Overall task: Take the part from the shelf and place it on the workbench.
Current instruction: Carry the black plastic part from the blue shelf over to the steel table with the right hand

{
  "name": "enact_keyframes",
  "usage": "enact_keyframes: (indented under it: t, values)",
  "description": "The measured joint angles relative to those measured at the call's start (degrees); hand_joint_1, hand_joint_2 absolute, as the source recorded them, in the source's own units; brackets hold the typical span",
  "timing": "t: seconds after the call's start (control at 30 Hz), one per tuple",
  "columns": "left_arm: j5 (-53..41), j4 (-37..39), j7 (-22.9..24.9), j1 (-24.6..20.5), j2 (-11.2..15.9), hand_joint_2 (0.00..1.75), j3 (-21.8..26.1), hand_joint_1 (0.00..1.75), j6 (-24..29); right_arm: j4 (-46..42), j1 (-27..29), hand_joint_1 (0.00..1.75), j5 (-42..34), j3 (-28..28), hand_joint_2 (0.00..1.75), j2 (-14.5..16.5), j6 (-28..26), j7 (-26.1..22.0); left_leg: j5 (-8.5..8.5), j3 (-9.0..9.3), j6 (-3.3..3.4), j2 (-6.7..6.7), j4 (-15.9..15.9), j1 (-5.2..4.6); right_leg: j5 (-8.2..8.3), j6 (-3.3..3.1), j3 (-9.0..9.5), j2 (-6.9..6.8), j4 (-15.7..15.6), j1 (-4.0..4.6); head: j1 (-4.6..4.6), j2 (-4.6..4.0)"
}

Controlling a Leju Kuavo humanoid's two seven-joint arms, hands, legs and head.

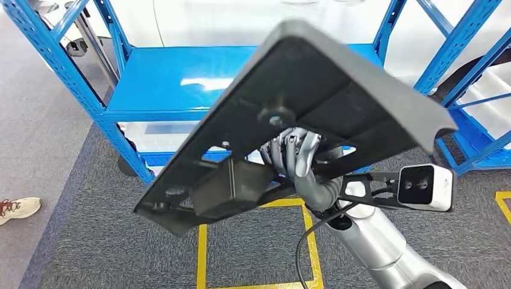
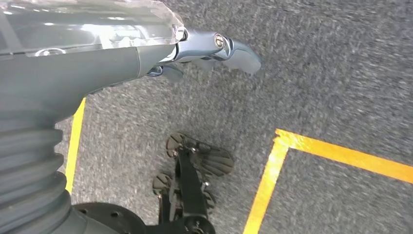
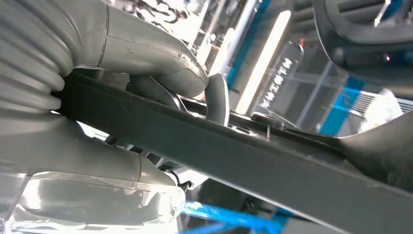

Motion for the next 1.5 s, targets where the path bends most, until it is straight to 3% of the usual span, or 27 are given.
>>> enact_keyframes:
  t: [0.07, 0.1, 0.17, 0.23, 0.27, 0.3, 0.33, 0.4, 0.47, 0.57, 0.63, 0.7, 0.73, 0.77, 0.8, 0.87, 0.93, 1.0, 1.07, 1.13, 1.2, 1.23, 1.27, 1.3, 1.4, 1.47, 1.5]
  values:
    - [0.0, 0.0, 0.05, 0.04, -0.01, 1.75, 0.01, 0.0, -0.04, -0.34, 1.03, 1.75, 0.67, -0.6, 1.75, 0.07, 0.76, 0.09, 0.21, 0.01, 0.7, 0.06, -0.47, 0.28, -1.15, 0.58, -0.64, 0.15, 1.34, -0.01, 0.01, 0.0]
    - [0.01, 0.0, 0.09, 0.0, -0.01, 1.75, 0.0, 0.0, -0.09, -0.54, 1.19, 1.75, 0.65, -0.97, 1.75, 0.15, 0.76, 0.46, 0.37, 0.01, 1.06, 0.14, -0.7, 0.42, -2.57, 0.86, -1.72, 0.26, 3.59, -0.05, 0.01, 0.0]
    - [0.01, 0.0, 0.2, -0.07, 0.04, 1.75, -0.06, 0.0, -0.21, -0.88, 1.33, 1.75, 0.06, -1.65, 1.75, 0.29, 0.26, 1.76, 0.52, -0.21, 1.45, 0.37, -0.74, 0.4, -6.25, 1.2, -5.48, 0.43, 11.21, -0.26, 0.0, 0.0]
    - [0.01, 0.0, 0.53, -0.07, 0.22, 1.75, -0.28, 0.0, -0.25, -1.26, 1.86, 1.75, -0.17, -2.32, 1.75, 0.36, -0.12, 2.67, 0.57, -0.39, 1.52, 0.59, -0.63, 0.34, -7.58, 1.41, -8.46, 0.45, 16.91, -0.41, 0.0, 0.0]
    - [0.01, 0.0, 0.74, -0.08, 0.33, 1.75, -0.43, 0.0, -0.22, -1.58, 2.32, 1.75, 0.19, -2.71, 1.75, 0.36, -0.07, 2.63, 0.56, -0.41, 1.5, 0.69, -0.56, 0.33, -6.61, 1.43, -8.49, 0.43, 16.72, -0.49, 0.0, 0.0]
    - [0.01, 0.0, 0.93, -0.09, 0.42, 1.75, -0.57, 0.0, -0.19, -1.99, 2.84, 1.75, 0.77, -3.12, 1.75, 0.36, 0.12, 2.35, 0.51, -0.38, 1.44, 0.78, -0.45, 0.33, -4.65, 1.38, -7.34, 0.32, 14.14, -0.56, 0.0, 0.0]
    - [0.0, 0.0, 1.05, -0.11, 0.48, 1.75, -0.68, 0.0, -0.15, -2.47, 3.33, 1.75, 1.41, -3.48, 1.75, 0.36, 0.37, 1.99, 0.44, -0.34, 1.32, 0.87, -0.32, 0.31, -2.28, 1.23, -5.41, -0.11, 9.98, -0.6, 0.0, 0.0]
    - [-0.01, 0.01, 1.15, -0.13, 0.61, 1.75, -0.91, 0.0, -0.12, -3.31, 4.04, 1.75, 2.32, -3.99, 1.75, 0.39, 0.75, 1.45, 0.26, -0.44, 0.92, 1.08, 0.02, 0.05, 0.39, 0.76, -2.25, -1.54, 2.94, -0.32, 0.0, 0.0]
    - [0.0, 0.02, 1.2, -0.06, 0.76, 1.75, -1.15, 0.0, -0.06, -3.87, 4.66, 1.75, 2.71, -4.27, 1.75, 0.43, 0.84, 1.17, 0.23, -0.65, 0.4, 1.62, 0.2, -0.22, 0.58, 0.24, -1.76, -1.97, 1.01, 0.01, 0.0, 0.0]
    - [-0.01, 0.02, 1.26, -0.09, 0.98, 1.75, -1.44, 0.0, 0.01, -4.4, 5.36, 1.75, 2.95, -4.51, 1.75, 0.46, 0.86, 0.98, -0.53, -0.97, -0.5, 2.13, 1.01, -0.1, 1.19, -0.78, -2.02, -0.85, 0.62, -0.16, 0.0, 0.0]
    - [-0.02, 0.03, 1.28, -0.1, 1.12, 1.75, -1.58, 0.0, 0.01, -4.7, 5.51, 1.75, 2.98, -4.57, 1.75, 0.55, 0.86, 0.94, -3.85, -3.02, -1.01, 1.38, 6.02, 0.12, 1.59, -1.41, -2.1, -0.26, 0.35, -0.33, 0.0, 0.0]
    - [-0.01, 0.04, 1.32, -0.03, 1.22, 1.75, -1.63, 0.0, 0.02, -4.84, 5.83, 1.75, 2.99, -4.58, 1.75, 0.64, 0.85, 0.93, -7.79, -6.45, -1.3, 0.84, 14.18, 0.19, 1.76, -1.65, -2.33, 0.48, 0.38, -0.25, 0.0, 0.0]
    - [-0.01, 0.04, 1.33, 0.0, 1.25, 1.75, -1.65, 0.0, 0.02, -4.86, 6.05, 1.75, 3.0, -4.58, 1.75, 0.64, 0.86, 0.94, -8.59, -7.55, -1.34, 0.77, 16.83, 0.2, 1.82, -1.66, -2.43, 0.86, 0.42, -0.21, 0.0, 0.0]
    - [0.0, 0.04, 1.33, 0.02, 1.26, 1.75, -1.66, 0.0, 0.02, -4.86, 6.22, 1.75, 3.0, -4.58, 1.75, 0.64, 0.86, 0.95, -8.28, -7.66, -1.32, 0.74, 17.39, 0.2, 1.86, -1.66, -2.48, 1.25, 0.5, -0.18, 0.0, 0.0]
    - [-0.01, 0.04, 1.33, 0.01, 1.27, 1.75, -1.68, 0.0, 0.02, -4.88, 6.34, 1.75, 3.0, -4.59, 1.75, 0.64, 0.86, 0.96, -6.84, -6.54, -1.22, 0.67, 15.38, 0.2, 1.88, -1.62, -2.51, 1.66, 0.62, -0.17, 0.0, 0.0]
    - [-0.01, 0.06, 1.33, -0.03, 1.37, 1.75, -1.7, 0.0, 0.02, -4.97, 6.39, 1.75, 3.0, -4.62, 1.75, 0.69, 0.86, 0.94, -3.11, -2.13, -0.84, -0.33, 6.95, 0.23, 1.87, -1.42, -2.59, 2.5, 0.95, -0.12, 0.0, 0.0]
    - [-0.01, 0.11, 1.35, -0.08, 1.48, 1.75, -1.73, 0.0, 0.02, -5.04, 6.39, 1.75, 3.0, -4.7, 1.75, 0.77, 0.85, 0.94, -1.48, 0.62, -0.41, -1.41, 1.29, 0.16, 1.99, -0.9, -2.96, 3.27, 1.27, -0.07, 0.0, 0.0]
    - [0.0, 0.16, 1.38, -0.08, 1.51, 1.75, -1.77, 0.0, 0.02, -5.04, 6.42, 1.75, 3.0, -4.78, 1.75, 0.81, 0.86, 0.94, -1.41, 0.68, 0.04, -1.34, 0.67, -0.05, 2.32, -0.2, -3.33, 3.85, 1.24, -0.18, 0.0, 0.0]
    - [-0.01, 0.17, 1.39, -0.17, 1.48, 1.75, -1.81, 0.0, 0.02, -5.09, 6.48, 1.75, 3.01, -5.0, 1.75, 0.8, 0.86, 0.94, -0.96, 0.61, 0.82, -0.69, 0.35, 0.16, 1.78, 0.45, -3.79, 3.38, 2.26, -0.13, 0.01, 0.0]
    - [-0.02, 0.21, 1.39, -0.3, 1.44, 1.75, -1.85, 0.0, 0.01, -5.22, 6.49, 1.75, 3.02, -5.28, 1.75, 0.8, 0.86, 0.93, -0.53, 0.5, 1.56, 0.0, -0.01, 0.43, -1.11, 0.89, -5.66, 2.03, 6.92, -0.03, 0.01, 0.0]
    - [-0.02, 0.24, 1.39, -0.22, 1.45, 1.75, -1.86, 0.0, 0.0, -5.32, 6.54, 1.75, 3.02, -5.37, 1.75, 0.8, 0.86, 0.93, -0.42, 0.2, 1.81, 0.64, 0.0, 0.32, -4.97, 1.18, -8.83, 1.3, 14.16, -0.2, 0.01, 0.0]
    - [-0.02, 0.26, 1.39, -0.16, 1.45, 1.75, -1.87, 0.0, 0.0, -5.34, 6.65, 1.75, 3.02, -5.37, 1.75, 0.8, 0.85, 0.94, -0.39, 0.07, 1.81, 1.03, 0.04, 0.29, -6.04, 1.29, -9.98, 1.19, 16.84, -0.32, 0.01, 0.0]
    - [-0.01, 0.28, 1.39, -0.12, 1.45, 1.75, -1.87, 0.0, 0.0, -5.34, 6.72, 1.75, 3.02, -5.37, 1.75, 0.8, 0.85, 0.94, -0.37, -0.03, 1.8, 1.43, 0.09, 0.27, -6.07, 1.36, -10.27, 1.08, 17.75, -0.42, 0.01, 0.0]
    - [-0.01, 0.29, 1.39, -0.12, 1.45, 1.75, -1.87, 0.0, 0.0, -5.35, 6.78, 1.75, 3.02, -5.37, 1.75, 0.8, 0.85, 0.94, -0.38, -0.06, 1.76, 1.82, 0.16, 0.26, -4.99, 1.36, -9.42, 0.87, 16.41, -0.49, 0.01, 0.0]
    - [-0.01, 0.31, 1.39, -0.23, 1.44, 1.75, -1.87, 0.0, 0.0, -5.44, 6.74, 1.75, 3.03, -5.38, 1.75, 0.8, 0.86, 0.94, -0.53, 0.05, 1.37, 2.81, 0.43, 0.08, -0.18, 0.75, -3.29, -1.42, 4.92, -0.23, 0.01, 0.0]
    - [-0.02, 0.32, 1.4, -0.23, 1.43, 1.75, -1.87, 0.0, 0.0, -5.5, 6.7, 1.75, 3.03, -5.4, 1.75, 0.81, 0.86, 0.93, -0.57, -0.01, 0.8, 3.44, 0.53, -0.17, 0.54, 0.15, -1.74, -2.44, 1.27, 0.22, 0.0, 0.0]
    - [-0.02, 0.32, 1.41, -0.24, 1.43, 1.75, -1.87, 0.0, 0.0, -5.5, 6.7, 1.75, 3.04, -5.41, 1.75, 0.82, 0.86, 0.93, -0.54, -0.02, 0.47, 3.82, 0.49, -0.26, 0.62, -0.1, -1.87, -2.08, 1.13, 0.37, 0.0, 0.0]
